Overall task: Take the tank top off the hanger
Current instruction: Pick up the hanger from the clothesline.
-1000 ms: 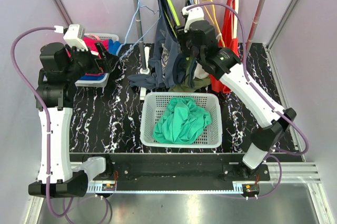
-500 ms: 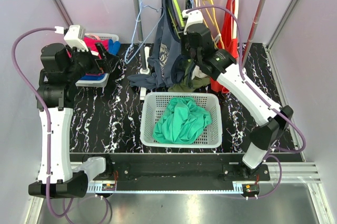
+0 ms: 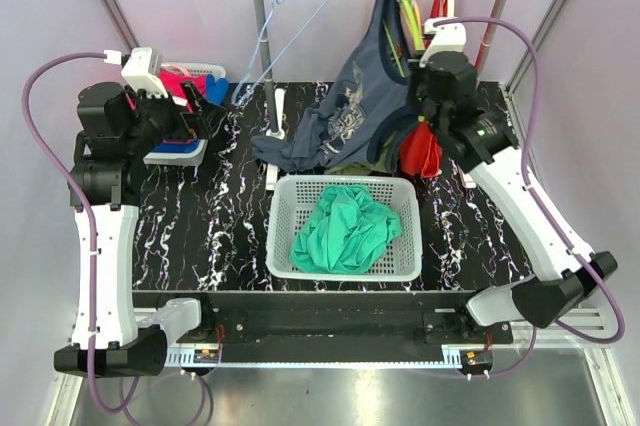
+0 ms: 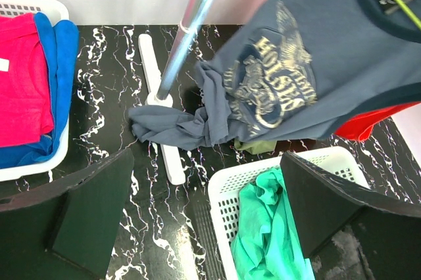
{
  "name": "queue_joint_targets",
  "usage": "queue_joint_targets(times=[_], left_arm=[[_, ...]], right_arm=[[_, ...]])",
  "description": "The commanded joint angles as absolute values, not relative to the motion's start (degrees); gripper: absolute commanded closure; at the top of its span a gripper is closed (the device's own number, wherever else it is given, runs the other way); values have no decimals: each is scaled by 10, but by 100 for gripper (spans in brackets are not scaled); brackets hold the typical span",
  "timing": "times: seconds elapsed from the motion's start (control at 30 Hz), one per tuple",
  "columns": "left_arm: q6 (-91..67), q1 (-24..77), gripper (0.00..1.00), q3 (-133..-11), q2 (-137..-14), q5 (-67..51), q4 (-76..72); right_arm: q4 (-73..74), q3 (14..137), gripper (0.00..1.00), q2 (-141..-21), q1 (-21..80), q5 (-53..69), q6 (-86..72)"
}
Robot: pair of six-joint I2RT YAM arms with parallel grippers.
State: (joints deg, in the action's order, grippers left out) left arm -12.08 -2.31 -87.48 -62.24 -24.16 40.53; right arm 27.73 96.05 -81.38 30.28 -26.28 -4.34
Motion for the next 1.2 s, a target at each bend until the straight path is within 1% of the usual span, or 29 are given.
queue_joint_targets(times=[0.0, 0.17, 0.23, 0.37, 0.5, 0.53, 0.73, 0.93, 1.17], left_arm=[[-120, -20, 1, -885, -620, -237, 381], [-113, -20, 1, -895, -617, -230, 391], [-113, -19, 1, -894, -617, -231, 391], [-114, -17, 1, -894, -620, -230, 392], [-110, -11, 1, -887, -617, -229, 391], [-108, -11, 1, -887, -617, -228, 391], [-103, -9, 1, -891, -613, -226, 391], [-103, -9, 1, -894, -613, -226, 391], [-104, -9, 1, -894, -613, -227, 392]], right_arm=[[265, 954, 100, -776, 272, -272, -38], [272, 963, 100, -780, 241, -244, -40], [270, 969, 100, -781, 236, -208, -35], [258, 983, 100, -787, 237, -121, -39], [235, 1002, 100, -788, 237, 17, -37], [229, 1005, 100, -787, 237, 30, -37], [173, 1013, 100, -781, 237, 36, -33], [153, 1025, 100, -766, 236, 23, -27], [199, 1079, 100, -749, 237, 18, -32]])
